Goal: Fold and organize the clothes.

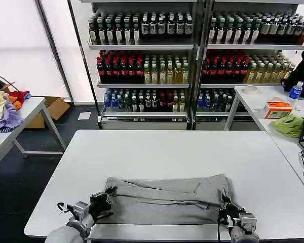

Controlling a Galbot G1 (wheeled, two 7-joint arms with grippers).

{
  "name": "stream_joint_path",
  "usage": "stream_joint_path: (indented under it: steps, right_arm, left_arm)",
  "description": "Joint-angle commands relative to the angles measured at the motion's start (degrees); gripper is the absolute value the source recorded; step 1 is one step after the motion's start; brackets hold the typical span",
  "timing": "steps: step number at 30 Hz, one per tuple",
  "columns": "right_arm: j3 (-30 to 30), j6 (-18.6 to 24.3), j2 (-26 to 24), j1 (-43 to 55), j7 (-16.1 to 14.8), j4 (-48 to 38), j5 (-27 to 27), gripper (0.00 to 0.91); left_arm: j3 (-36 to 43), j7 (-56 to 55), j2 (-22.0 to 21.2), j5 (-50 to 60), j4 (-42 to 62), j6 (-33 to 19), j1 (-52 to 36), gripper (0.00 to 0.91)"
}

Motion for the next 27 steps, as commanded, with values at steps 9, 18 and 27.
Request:
stream_joint_path:
  steps: [9, 18, 27]
  right_arm:
    - [-1.03, 0.94, 0.38, -0.93, 0.21, -1.93, -6.32, 0.907]
    - [5.50, 2.46, 0.52, -2.83, 1.24, 9.07, -2.08, 0.907]
    - [6.39, 2.14, 0.47, -1.54, 1.69, 14.27, -0.86, 0.907]
  left_arm:
    - [-2.70, -1.52, -2.15, 1.19, -3.87, -1.23, 0.94, 0.907]
    - [-5.53, -3.53, -5.37, -1.99, -7.32, -0.09, 2.17, 0.907]
    - [-5.80, -5.85, -9.78, -4.14, -5.83, 1.24, 3.47, 0.907]
